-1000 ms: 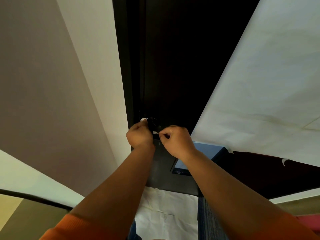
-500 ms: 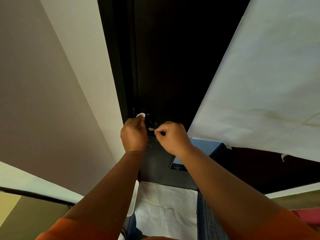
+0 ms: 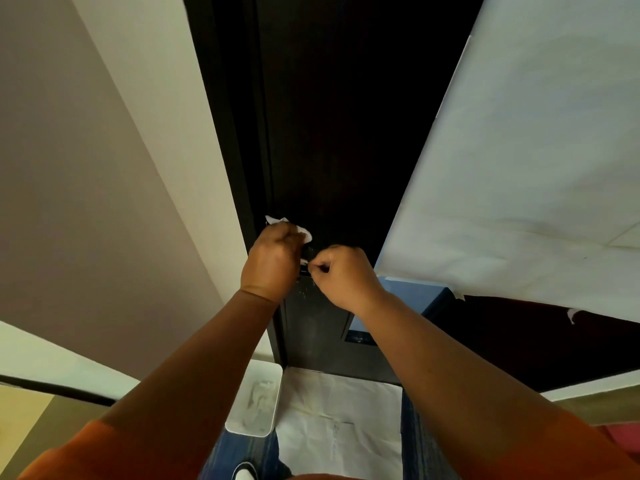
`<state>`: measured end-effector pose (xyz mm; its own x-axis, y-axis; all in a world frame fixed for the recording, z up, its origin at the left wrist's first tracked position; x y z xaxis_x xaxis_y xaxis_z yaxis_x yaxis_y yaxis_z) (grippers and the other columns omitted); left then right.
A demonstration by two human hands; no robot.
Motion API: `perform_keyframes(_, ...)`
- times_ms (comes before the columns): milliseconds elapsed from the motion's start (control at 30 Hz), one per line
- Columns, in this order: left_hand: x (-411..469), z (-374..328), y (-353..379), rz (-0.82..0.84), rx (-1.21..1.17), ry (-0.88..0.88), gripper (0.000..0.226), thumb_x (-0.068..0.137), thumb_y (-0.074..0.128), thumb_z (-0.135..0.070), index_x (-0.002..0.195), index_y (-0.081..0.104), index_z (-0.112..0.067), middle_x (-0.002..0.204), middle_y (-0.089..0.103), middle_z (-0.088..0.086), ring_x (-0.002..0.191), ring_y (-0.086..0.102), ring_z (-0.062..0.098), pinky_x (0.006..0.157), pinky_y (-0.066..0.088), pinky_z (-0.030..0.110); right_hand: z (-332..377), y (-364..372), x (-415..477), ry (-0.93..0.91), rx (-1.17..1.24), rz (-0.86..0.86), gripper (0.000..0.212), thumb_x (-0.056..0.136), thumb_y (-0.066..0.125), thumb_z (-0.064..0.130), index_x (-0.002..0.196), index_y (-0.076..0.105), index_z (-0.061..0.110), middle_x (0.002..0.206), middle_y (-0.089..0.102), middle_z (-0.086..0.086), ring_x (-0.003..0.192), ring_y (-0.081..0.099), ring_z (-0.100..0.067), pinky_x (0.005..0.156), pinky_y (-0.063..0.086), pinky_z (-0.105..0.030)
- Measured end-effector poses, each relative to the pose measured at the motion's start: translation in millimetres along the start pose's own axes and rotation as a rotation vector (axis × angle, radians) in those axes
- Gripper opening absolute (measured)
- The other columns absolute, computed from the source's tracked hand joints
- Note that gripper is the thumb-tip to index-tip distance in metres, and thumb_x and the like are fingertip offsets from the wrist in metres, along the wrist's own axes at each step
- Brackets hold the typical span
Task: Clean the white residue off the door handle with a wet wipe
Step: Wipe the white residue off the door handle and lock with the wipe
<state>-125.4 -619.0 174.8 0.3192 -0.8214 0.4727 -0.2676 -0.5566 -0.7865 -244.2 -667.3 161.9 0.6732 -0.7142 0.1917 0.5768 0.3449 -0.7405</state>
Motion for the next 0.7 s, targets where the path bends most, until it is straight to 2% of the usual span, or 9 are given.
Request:
perform_keyframes(133, -18, 21, -7, -0.223, -0.290, -0.383, 0.019, 0.099, 0.065, -0.010, 0.113, 0.078, -0.008, 0.122, 0.070, 0.006, 0.110, 0.062, 0.011, 0.099, 0.038, 0.008, -1, -2, 0, 0.016, 0.015, 0.001, 0.014, 0.093, 0.067, 0.017, 0.086, 0.078, 0.013, 0.081, 0.072, -0.001, 0.074, 0.067, -0.013, 0.073, 0.060, -0.034)
perform_keyframes(233, -26, 26, -1, -0.305, -0.394, -0.601, 0.018, 0.099, 0.064, -0.011, 0.111, 0.077, -0.006, 0.121, 0.070, 0.008, 0.112, 0.067, 0.021, 0.097, 0.042, 0.015, 0, -3, -1, 0.018, -0.007, -0.009, 0.015, 0.093, 0.067, 0.017, 0.084, 0.078, 0.013, 0.078, 0.071, -0.002, 0.071, 0.066, -0.015, 0.070, 0.060, -0.036)
perform_keyframes(300, -21, 21, 0, -0.262, -0.325, -0.529, 0.018, 0.100, 0.063, -0.011, 0.109, 0.077, -0.004, 0.119, 0.070, 0.011, 0.107, 0.069, 0.025, 0.094, 0.043, 0.018, -2, -3, -2, 0.027, -0.012, -0.011, 0.015, 0.092, 0.066, 0.017, 0.083, 0.078, 0.013, 0.077, 0.071, -0.001, 0.071, 0.066, -0.015, 0.070, 0.059, -0.037)
perform_keyframes(367, -14, 14, -2, -0.194, -0.211, -0.335, 0.016, 0.098, 0.064, -0.007, 0.106, 0.078, -0.002, 0.113, 0.071, 0.012, 0.101, 0.071, 0.026, 0.093, 0.046, 0.019, -3, -2, -3, 0.032, -0.003, -0.011, 0.015, 0.093, 0.066, 0.018, 0.084, 0.078, 0.014, 0.079, 0.072, -0.001, 0.072, 0.067, -0.014, 0.071, 0.060, -0.036)
perform_keyframes(467, -1, 14, 7, -0.037, -0.118, -0.104, 0.014, 0.093, 0.067, -0.008, 0.104, 0.077, -0.006, 0.110, 0.071, 0.012, 0.102, 0.069, 0.028, 0.095, 0.054, 0.033, -2, -2, -3, 0.046, 0.009, -0.027, 0.016, 0.093, 0.067, 0.018, 0.083, 0.078, 0.012, 0.079, 0.072, -0.002, 0.072, 0.068, -0.015, 0.072, 0.060, -0.037)
perform_keyframes(533, 4, -7, 15, 0.086, -0.122, 0.076, 0.021, 0.083, 0.078, -0.006, 0.104, 0.078, -0.005, 0.112, 0.072, 0.016, 0.105, 0.070, 0.033, 0.095, 0.058, 0.044, -3, -2, -2, 0.057, -0.005, -0.017, 0.016, 0.092, 0.067, 0.017, 0.082, 0.077, 0.011, 0.076, 0.071, -0.003, 0.069, 0.066, -0.016, 0.071, 0.058, -0.039)
perform_keyframes(600, 4, -23, 29, 0.228, 0.012, 0.271, 0.033, 0.068, 0.087, 0.001, 0.100, 0.078, -0.002, 0.110, 0.073, 0.019, 0.098, 0.071, 0.038, 0.086, 0.062, 0.046, -3, -1, -2, 0.057, -0.024, -0.003, 0.016, 0.092, 0.067, 0.016, 0.081, 0.077, 0.010, 0.075, 0.071, -0.004, 0.068, 0.065, -0.017, 0.070, 0.058, -0.039)
perform_keyframes(667, 7, -20, 29, 0.217, -0.038, 0.258, 0.030, 0.071, 0.085, 0.001, 0.099, 0.078, -0.005, 0.113, 0.072, 0.018, 0.100, 0.071, 0.038, 0.085, 0.062, 0.048, -3, -1, -2, 0.057, -0.031, 0.003, 0.016, 0.092, 0.067, 0.017, 0.082, 0.078, 0.012, 0.076, 0.072, -0.003, 0.070, 0.067, -0.017, 0.071, 0.058, -0.039)
perform_keyframes(700, 9, -12, 21, 0.121, -0.118, 0.164, 0.022, 0.079, 0.079, -0.003, 0.099, 0.078, -0.012, 0.118, 0.071, 0.015, 0.106, 0.070, 0.034, 0.090, 0.060, 0.047, -4, -1, -2, 0.066, -0.022, 0.005, 0.016, 0.093, 0.066, 0.018, 0.084, 0.078, 0.013, 0.078, 0.073, -0.003, 0.071, 0.068, -0.017, 0.072, 0.059, -0.039)
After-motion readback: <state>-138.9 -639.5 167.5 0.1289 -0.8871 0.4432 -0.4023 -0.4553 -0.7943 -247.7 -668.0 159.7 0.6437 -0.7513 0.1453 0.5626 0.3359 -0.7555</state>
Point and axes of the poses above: each hand's wrist, its own x-axis towards the middle knuckle, its own y-axis out of the palm, z = x × y, the point moved 9 cm from there along x, towards the middle knuckle
